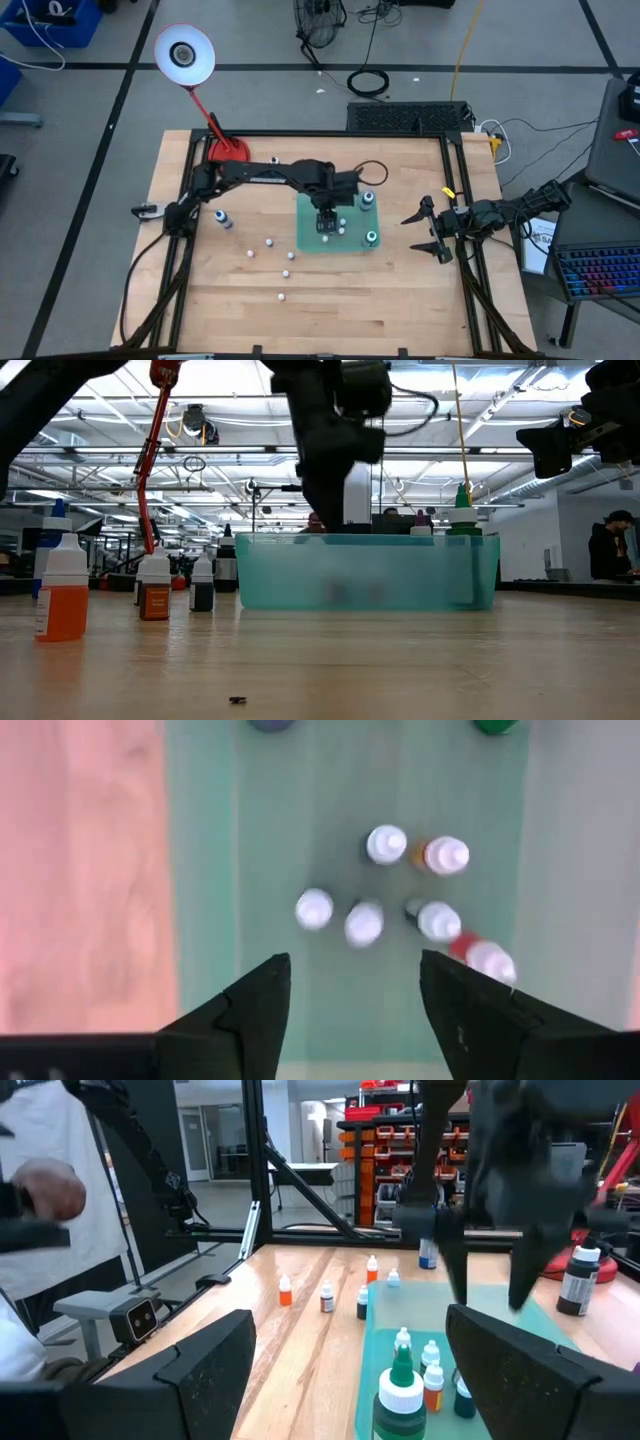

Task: Pick & Place food coloring
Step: Put the small dark blue food coloring bottle into the blue bin

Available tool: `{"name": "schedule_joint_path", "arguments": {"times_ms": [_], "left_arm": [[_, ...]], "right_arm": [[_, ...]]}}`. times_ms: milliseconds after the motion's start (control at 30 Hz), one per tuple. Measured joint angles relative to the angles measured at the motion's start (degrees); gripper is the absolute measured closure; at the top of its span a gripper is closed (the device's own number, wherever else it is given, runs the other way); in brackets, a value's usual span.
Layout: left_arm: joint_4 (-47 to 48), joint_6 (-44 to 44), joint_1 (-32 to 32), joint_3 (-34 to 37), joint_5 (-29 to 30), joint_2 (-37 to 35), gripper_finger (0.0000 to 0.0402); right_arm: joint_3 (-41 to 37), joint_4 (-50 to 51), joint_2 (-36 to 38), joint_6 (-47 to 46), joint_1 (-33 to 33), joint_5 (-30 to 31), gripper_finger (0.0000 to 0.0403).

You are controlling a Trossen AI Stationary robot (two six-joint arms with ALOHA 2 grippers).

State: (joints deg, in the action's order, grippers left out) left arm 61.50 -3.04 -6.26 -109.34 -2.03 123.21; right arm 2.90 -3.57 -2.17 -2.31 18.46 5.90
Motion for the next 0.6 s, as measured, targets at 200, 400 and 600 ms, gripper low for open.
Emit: {"name": "schedule_joint_path", "arguments": {"times_ms": [200, 400, 600], "left_arm": [[6.5, 4.9, 0.2, 0.0, 0.6, -7.3, 0.0179], [16.7, 9.3, 4.9, 0.0, 0.6, -12.1, 0.0173], [21.0, 12.1, 13.2, 0.0, 4.5, -13.4, 0.0187]], "right_arm": [[0.0, 0.0, 0.0, 0.0, 0.0, 0.0, 0.0089], [0.0, 0.0, -0.2, 0.0, 0.0, 0.0, 0.0089], [0.0, 0.0, -0.1, 0.0, 0.0, 0.0, 0.0089]]}}
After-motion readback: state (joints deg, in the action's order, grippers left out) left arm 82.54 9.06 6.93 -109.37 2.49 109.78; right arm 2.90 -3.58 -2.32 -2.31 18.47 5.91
